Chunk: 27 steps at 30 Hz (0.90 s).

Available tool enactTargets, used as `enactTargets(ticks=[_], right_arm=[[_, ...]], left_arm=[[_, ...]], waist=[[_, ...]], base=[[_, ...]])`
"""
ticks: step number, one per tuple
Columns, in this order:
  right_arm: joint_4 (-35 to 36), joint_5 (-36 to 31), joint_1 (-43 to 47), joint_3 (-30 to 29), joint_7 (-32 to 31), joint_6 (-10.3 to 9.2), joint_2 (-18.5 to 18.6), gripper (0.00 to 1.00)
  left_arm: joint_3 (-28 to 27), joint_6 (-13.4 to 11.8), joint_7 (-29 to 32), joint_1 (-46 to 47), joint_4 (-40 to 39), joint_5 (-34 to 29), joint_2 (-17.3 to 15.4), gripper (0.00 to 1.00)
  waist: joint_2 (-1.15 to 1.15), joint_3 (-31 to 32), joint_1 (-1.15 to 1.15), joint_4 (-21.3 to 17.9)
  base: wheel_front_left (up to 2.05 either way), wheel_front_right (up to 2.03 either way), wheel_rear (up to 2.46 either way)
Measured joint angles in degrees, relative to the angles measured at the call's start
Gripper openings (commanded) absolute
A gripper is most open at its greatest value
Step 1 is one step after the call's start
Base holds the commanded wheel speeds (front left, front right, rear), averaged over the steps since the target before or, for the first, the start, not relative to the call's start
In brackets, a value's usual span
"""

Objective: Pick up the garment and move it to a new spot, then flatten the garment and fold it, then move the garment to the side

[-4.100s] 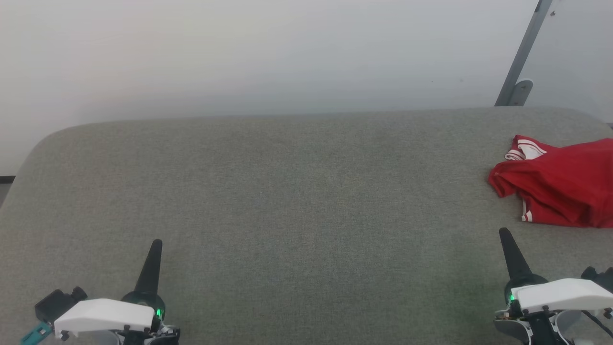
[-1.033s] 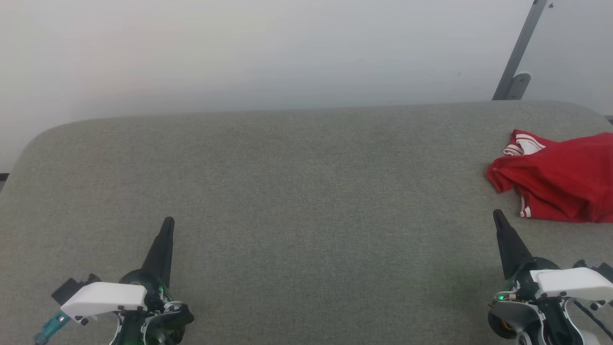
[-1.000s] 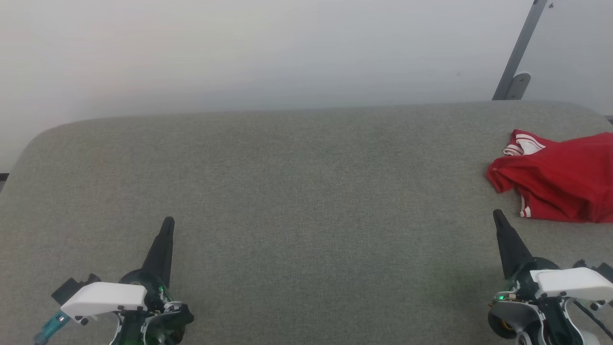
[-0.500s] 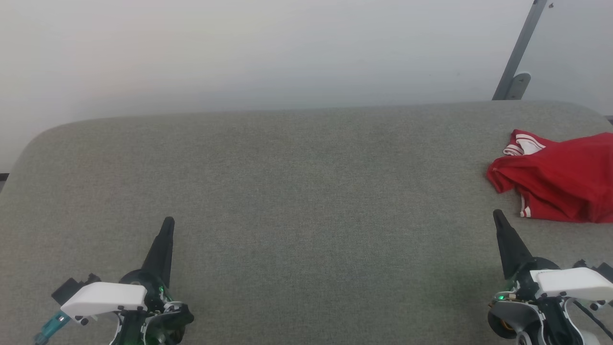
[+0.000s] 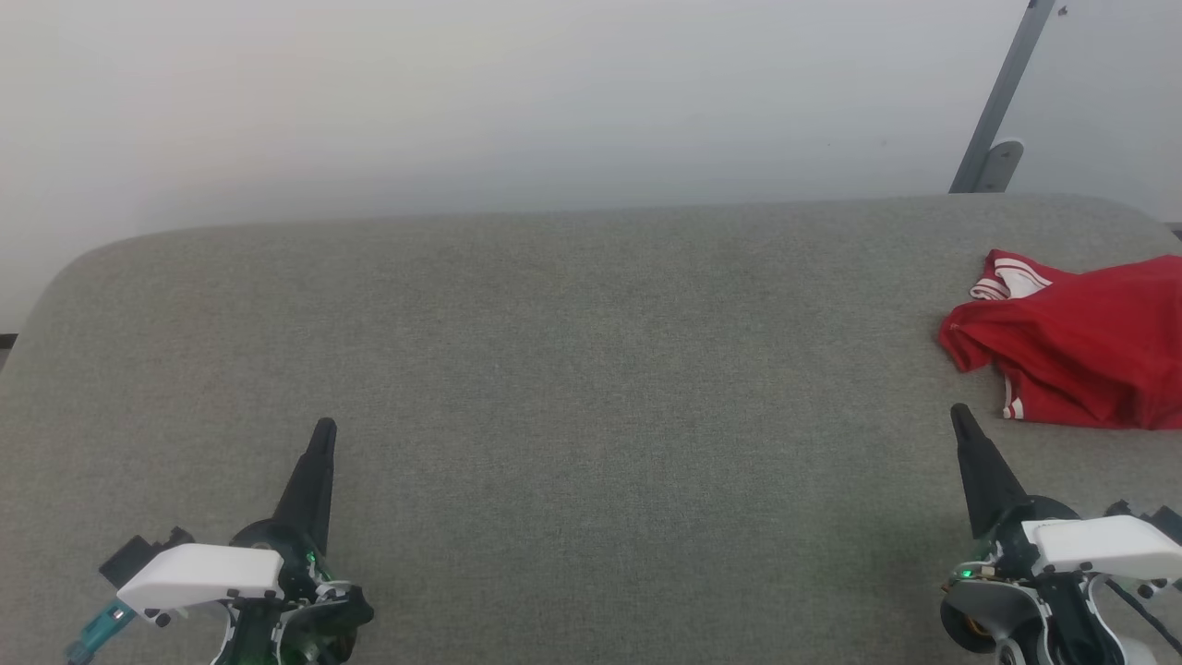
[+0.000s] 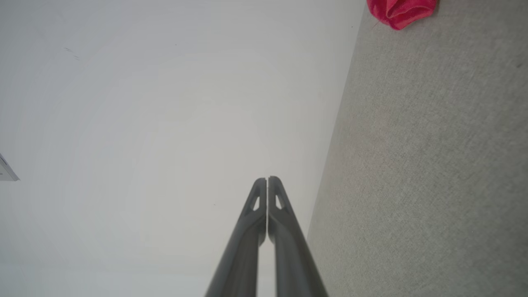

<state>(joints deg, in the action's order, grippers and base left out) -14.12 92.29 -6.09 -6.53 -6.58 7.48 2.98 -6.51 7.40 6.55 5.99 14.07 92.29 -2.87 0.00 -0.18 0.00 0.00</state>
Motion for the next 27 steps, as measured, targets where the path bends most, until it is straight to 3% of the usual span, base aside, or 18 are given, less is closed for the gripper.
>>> enactTargets(ticks=[27], right_arm=[[0.0,0.0,0.0,0.0,0.0,0.0,0.0,0.0]], left_arm=[[0.0,0.0,0.0,0.0,0.0,0.0,0.0,0.0]], waist=[[0.0,0.0,0.0,0.0]], base=[[0.0,0.0,0.0]])
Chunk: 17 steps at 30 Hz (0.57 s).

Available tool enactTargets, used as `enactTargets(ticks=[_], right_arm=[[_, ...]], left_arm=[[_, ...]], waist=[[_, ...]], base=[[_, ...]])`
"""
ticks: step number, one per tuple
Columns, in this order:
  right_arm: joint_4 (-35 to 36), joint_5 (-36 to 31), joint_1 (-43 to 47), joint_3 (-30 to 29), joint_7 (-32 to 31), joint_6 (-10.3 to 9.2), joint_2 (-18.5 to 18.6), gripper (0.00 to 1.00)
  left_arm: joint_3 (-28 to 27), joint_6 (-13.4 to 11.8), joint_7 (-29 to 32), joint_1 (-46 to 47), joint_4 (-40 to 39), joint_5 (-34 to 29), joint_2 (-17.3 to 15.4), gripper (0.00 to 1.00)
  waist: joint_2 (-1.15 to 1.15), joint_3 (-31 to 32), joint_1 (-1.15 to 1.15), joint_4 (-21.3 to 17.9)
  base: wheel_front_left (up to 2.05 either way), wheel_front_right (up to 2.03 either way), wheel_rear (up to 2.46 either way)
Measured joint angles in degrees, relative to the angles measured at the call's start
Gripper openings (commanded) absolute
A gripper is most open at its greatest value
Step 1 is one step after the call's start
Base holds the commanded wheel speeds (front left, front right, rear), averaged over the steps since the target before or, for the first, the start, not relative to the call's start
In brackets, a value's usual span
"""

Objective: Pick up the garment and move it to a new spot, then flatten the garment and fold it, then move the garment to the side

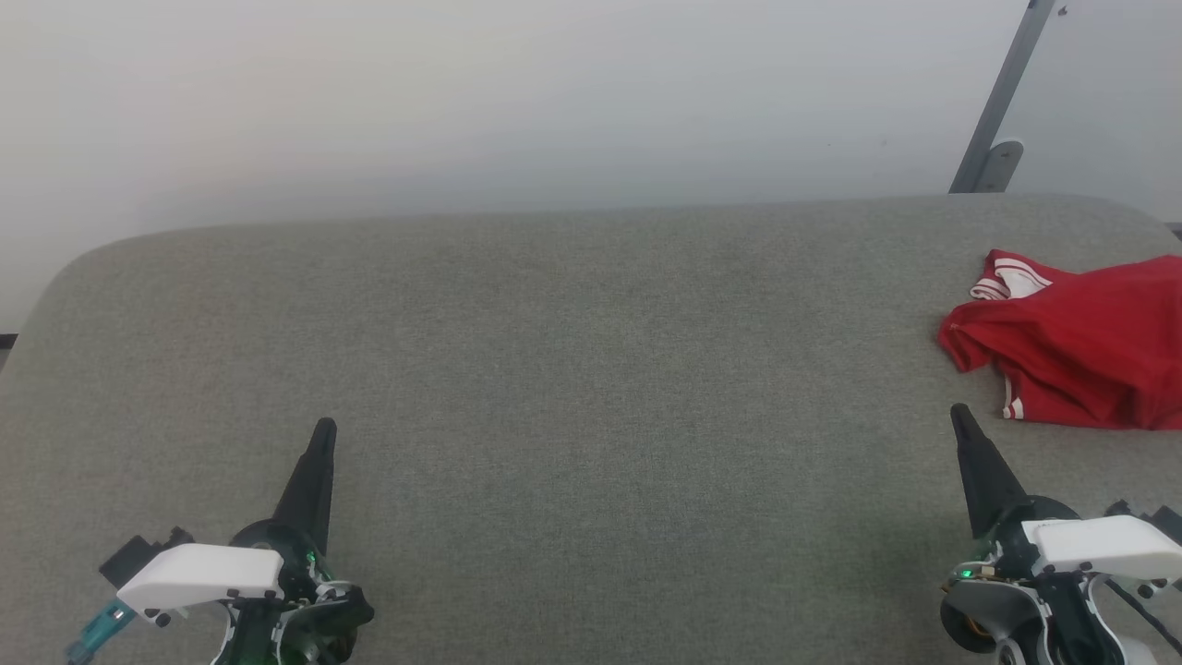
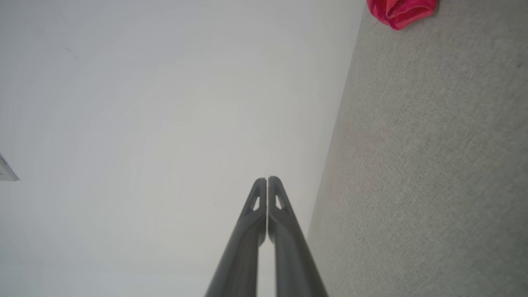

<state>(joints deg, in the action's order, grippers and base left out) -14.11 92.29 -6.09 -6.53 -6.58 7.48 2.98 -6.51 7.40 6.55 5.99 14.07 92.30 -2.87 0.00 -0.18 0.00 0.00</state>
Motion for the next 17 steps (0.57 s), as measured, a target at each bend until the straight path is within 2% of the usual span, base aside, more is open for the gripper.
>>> enactTargets(ticks=[17], right_arm=[[0.0,0.0,0.0,0.0,0.0,0.0,0.0,0.0]], left_arm=[[0.0,0.0,0.0,0.0,0.0,0.0,0.0,0.0]], waist=[[0.0,0.0,0.0,0.0]], base=[[0.0,0.0,0.0]])
